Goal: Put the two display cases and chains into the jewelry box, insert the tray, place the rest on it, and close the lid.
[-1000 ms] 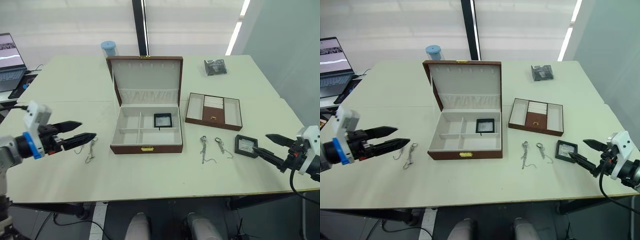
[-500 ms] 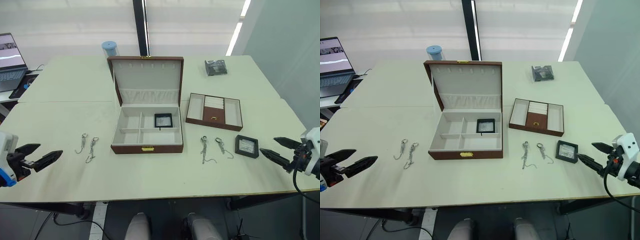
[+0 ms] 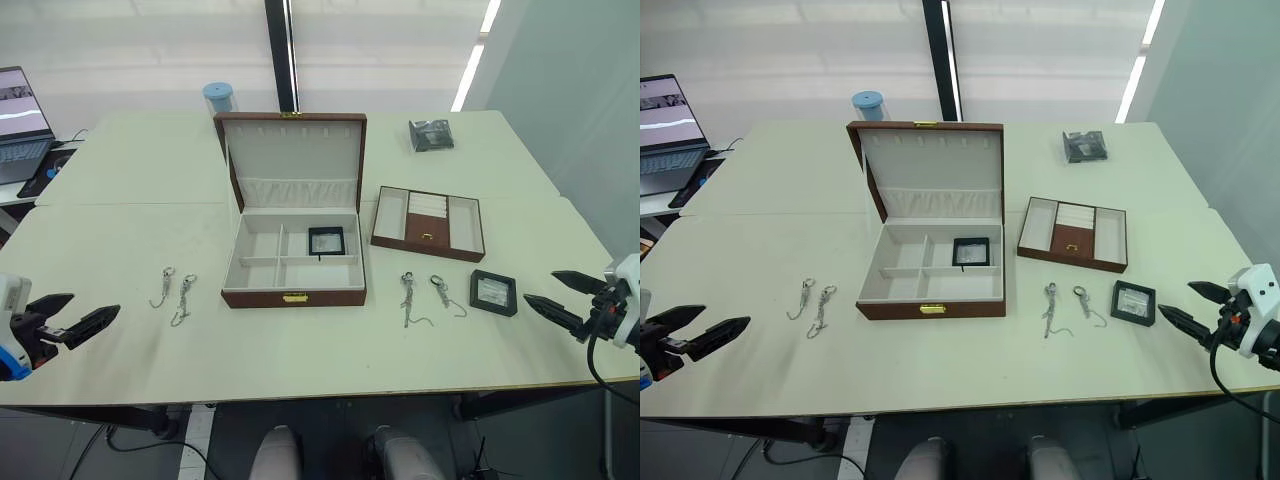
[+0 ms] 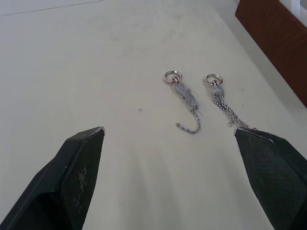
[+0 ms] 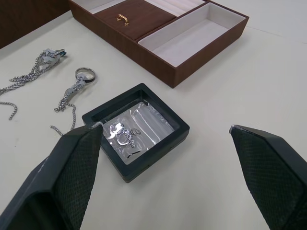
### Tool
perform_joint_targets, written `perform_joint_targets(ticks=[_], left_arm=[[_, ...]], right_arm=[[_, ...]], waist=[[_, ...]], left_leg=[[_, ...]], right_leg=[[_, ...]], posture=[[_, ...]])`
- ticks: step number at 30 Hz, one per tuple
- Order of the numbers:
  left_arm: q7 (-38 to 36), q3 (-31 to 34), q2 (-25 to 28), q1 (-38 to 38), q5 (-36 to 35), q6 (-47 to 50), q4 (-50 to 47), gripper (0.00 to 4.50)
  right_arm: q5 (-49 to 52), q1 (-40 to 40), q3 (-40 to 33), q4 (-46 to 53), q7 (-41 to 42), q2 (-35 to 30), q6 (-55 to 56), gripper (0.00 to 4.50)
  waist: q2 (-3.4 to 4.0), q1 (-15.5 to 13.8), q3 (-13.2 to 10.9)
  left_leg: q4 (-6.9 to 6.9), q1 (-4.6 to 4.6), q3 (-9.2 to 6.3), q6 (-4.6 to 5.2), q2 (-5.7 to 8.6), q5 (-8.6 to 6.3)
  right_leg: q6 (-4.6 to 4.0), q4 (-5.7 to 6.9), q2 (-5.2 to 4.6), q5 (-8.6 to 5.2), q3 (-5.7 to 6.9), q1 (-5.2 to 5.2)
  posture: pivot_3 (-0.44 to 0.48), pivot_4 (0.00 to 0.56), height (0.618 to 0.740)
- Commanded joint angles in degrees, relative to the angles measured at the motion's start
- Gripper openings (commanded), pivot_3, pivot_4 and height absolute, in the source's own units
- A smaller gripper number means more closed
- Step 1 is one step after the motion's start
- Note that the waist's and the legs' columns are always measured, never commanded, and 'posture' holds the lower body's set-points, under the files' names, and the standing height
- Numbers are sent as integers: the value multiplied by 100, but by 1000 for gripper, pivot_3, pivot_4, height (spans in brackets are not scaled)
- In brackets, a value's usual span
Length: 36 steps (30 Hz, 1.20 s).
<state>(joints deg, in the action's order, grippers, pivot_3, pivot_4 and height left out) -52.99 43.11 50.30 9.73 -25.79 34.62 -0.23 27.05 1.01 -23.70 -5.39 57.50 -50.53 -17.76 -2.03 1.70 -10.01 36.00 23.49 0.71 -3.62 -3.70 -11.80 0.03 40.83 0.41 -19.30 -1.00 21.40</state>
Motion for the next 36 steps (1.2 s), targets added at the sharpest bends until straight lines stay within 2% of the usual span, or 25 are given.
perform_joint_targets(ticks=[1,8,19,27,36], left_arm=[[92,68,-31,61,-97,-53,-238,4487],[372,-32,-238,71,-209,-4,-589,4487],[1587,-402,-1246,-410,-384,-12,-1242,4487],[2621,-675,-1897,-869,-8,-533,-832,4487],[2695,-1106,-1981,-1268,276,-1230,330,4487]], right_arm=[[-18,-112,-98,-5,65,-38,187,4500],[137,-59,-35,356,173,95,171,4500],[725,-92,862,2359,212,490,-522,4500],[692,-769,1944,3098,70,905,-693,4500],[465,-1027,2530,3149,-66,1189,-586,4500]], waist=[[0,0,0],[0,-1,0],[-1,-6,2],[-5,-2,3],[-10,-13,6]], left_leg=[[0,0,0,0,0,0],[0,-1,-1,0,0,0],[1,-1,-14,-1,0,0],[2,-1,-24,-3,5,-1],[3,1,-24,-3,6,-1]], right_leg=[[0,0,0,0,0,0],[0,0,0,0,0,-1],[1,0,-1,0,-1,-3],[0,0,8,1,2,-3],[0,-1,6,1,4,-4]], posture=[[0,150,740],[0,150,740],[0,150,740],[0,150,740],[0,150,740]])
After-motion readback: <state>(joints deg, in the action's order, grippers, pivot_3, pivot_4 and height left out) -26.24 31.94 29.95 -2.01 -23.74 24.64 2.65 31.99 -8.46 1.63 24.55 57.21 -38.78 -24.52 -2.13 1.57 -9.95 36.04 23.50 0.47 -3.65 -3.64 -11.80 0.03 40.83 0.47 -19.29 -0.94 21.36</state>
